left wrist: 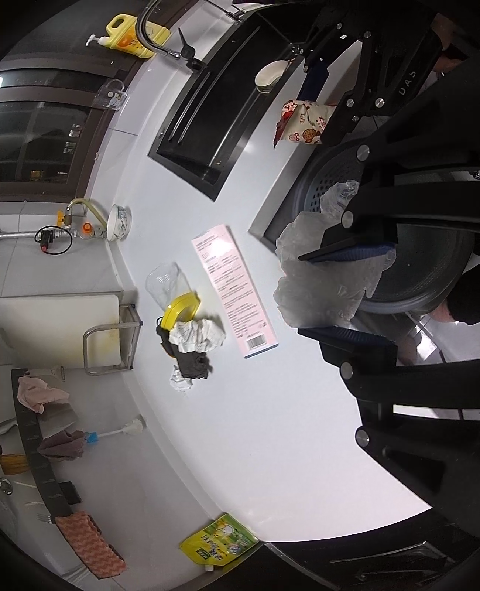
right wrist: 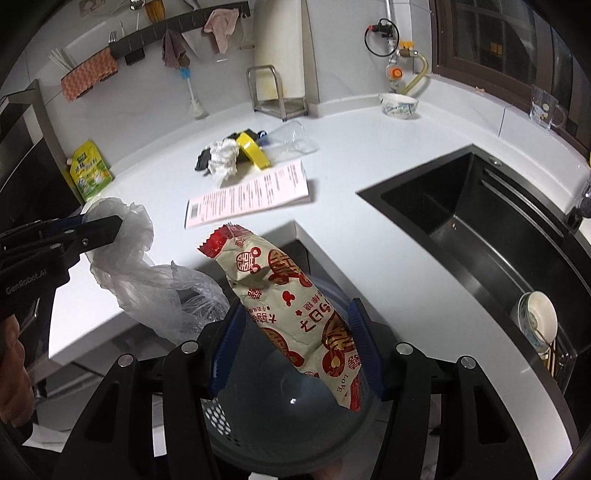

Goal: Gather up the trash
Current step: 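Carry the wrapper and plastic bag over the grey bin with both tools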

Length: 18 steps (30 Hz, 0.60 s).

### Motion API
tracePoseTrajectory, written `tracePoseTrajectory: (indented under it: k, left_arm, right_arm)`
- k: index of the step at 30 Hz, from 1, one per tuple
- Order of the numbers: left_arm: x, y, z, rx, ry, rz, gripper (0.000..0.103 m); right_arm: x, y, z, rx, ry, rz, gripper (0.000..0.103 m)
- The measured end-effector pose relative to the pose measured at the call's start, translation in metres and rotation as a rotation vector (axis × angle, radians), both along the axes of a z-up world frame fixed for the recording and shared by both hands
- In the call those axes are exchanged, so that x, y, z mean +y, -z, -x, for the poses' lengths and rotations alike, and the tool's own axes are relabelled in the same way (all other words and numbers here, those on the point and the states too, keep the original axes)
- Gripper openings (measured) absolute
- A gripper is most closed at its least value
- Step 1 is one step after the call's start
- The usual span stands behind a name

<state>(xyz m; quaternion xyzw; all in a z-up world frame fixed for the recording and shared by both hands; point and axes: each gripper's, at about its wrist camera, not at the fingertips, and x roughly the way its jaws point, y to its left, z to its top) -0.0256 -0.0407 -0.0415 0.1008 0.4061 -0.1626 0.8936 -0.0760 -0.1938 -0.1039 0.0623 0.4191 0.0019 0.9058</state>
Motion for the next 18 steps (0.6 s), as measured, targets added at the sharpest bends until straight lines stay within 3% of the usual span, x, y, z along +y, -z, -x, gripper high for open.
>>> tracePoseTrajectory:
  k: [18]
  left_arm:
    - [-0.02,0.055,0.037,0.094,-0.049,-0.021,0.032]
  right_arm:
    - [-0.015,0.051,0.024,0.106,-0.036,-0.036,0.055]
